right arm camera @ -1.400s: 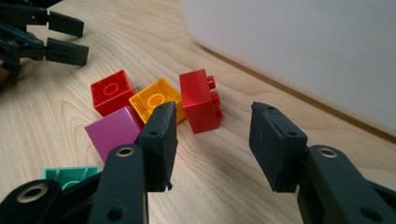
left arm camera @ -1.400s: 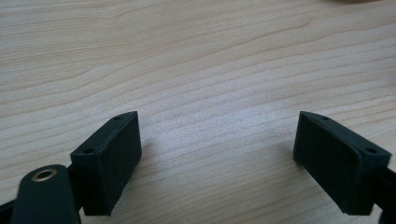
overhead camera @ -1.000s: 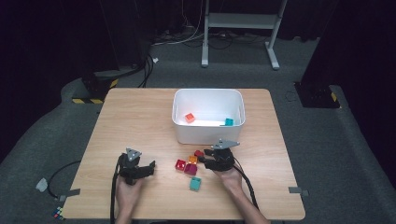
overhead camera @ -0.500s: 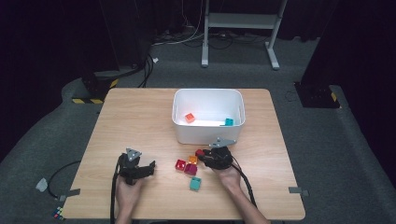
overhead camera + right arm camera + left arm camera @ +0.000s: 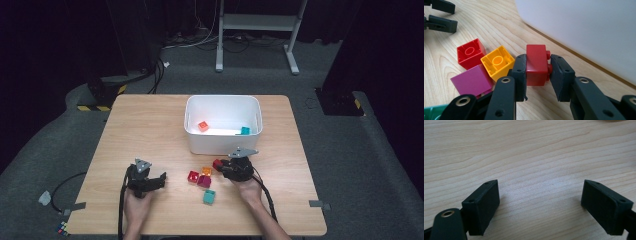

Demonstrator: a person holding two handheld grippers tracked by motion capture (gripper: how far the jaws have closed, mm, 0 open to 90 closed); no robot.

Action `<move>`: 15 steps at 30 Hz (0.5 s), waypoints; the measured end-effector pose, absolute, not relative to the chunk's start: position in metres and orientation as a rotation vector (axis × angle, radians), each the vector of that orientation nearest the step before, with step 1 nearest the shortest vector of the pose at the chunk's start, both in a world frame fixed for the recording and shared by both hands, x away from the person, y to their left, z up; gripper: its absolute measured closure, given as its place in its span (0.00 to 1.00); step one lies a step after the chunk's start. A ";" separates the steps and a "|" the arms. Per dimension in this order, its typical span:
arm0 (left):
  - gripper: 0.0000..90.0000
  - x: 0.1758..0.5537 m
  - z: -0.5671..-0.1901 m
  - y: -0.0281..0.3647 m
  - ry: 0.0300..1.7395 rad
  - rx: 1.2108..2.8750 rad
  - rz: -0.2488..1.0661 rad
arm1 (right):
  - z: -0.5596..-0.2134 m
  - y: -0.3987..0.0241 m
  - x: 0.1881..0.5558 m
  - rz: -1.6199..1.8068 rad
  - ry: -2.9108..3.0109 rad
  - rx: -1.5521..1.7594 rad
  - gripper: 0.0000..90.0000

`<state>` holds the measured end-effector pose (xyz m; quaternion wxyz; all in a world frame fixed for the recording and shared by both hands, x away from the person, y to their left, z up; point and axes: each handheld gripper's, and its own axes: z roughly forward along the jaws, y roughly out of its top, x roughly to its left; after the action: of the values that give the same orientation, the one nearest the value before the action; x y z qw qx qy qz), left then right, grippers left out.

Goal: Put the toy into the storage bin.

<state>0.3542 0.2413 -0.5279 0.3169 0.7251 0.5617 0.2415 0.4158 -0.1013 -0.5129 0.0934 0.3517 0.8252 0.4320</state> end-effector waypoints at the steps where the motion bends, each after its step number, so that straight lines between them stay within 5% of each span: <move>1: 0.17 0.354 -0.528 0.241 1.479 1.909 0.636 | -0.512 -0.103 0.415 1.283 2.445 1.040 0.74; 15: 0.17 0.354 -0.528 0.241 1.478 1.909 0.635 | -0.499 -0.118 0.412 1.291 2.413 1.031 0.74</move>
<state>0.3542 0.2413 -0.5279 0.3169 0.7251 0.5616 0.2414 0.4117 -0.1178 -0.4995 0.1086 0.3504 0.8203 0.4388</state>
